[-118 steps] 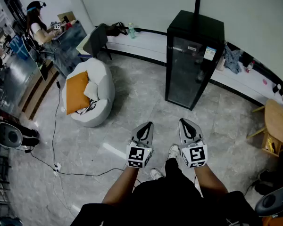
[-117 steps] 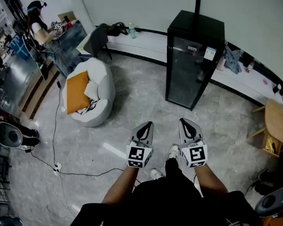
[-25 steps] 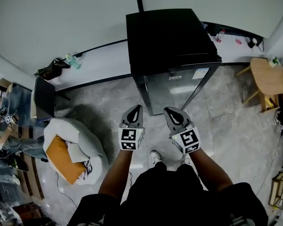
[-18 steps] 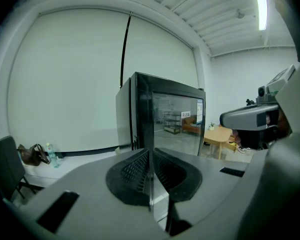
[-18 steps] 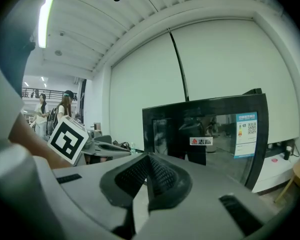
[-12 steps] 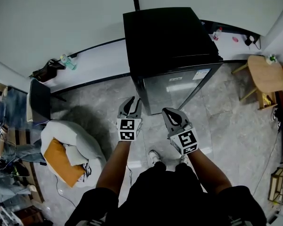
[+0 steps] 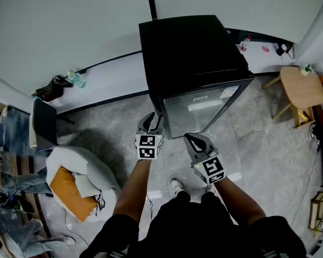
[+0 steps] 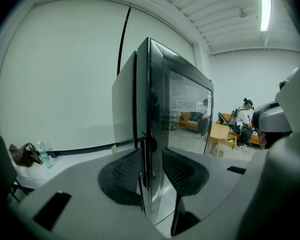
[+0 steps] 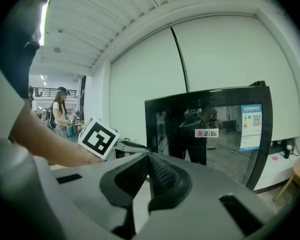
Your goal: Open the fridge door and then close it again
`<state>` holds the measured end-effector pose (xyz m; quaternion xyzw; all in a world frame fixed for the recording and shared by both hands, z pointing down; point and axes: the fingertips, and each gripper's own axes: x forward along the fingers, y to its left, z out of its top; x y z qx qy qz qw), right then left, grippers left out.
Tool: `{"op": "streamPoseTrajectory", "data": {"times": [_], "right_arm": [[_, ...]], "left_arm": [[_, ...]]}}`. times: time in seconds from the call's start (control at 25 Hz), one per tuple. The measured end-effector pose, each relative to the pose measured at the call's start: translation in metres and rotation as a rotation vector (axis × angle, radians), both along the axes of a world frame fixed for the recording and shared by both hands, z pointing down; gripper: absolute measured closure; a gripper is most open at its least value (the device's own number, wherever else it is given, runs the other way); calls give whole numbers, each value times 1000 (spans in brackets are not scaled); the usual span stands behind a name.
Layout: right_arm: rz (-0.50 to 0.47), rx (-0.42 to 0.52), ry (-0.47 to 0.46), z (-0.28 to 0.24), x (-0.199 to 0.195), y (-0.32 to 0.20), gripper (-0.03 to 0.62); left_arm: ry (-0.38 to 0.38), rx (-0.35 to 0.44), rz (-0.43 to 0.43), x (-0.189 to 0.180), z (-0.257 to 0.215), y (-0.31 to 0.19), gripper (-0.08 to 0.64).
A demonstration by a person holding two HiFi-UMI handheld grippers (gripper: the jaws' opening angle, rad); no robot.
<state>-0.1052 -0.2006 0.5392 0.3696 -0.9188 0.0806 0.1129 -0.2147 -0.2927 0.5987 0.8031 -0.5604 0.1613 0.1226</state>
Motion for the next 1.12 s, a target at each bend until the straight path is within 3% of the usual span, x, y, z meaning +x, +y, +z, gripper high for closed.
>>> {"op": "streamPoseTrajectory", "data": {"times": [0.52,0.84,1.12], "right_arm": [[14,-1,-7,3,9,2,583],[80,-35,-30,15,26,-1,583],[68,-14,-32,8,24,-1,583]], "left_arm": [[-4,-16,90,7,0,-11,430],[-23,-38,60,8,-1,-9,436],[-19,-46,44,13,1,10,438]]}}
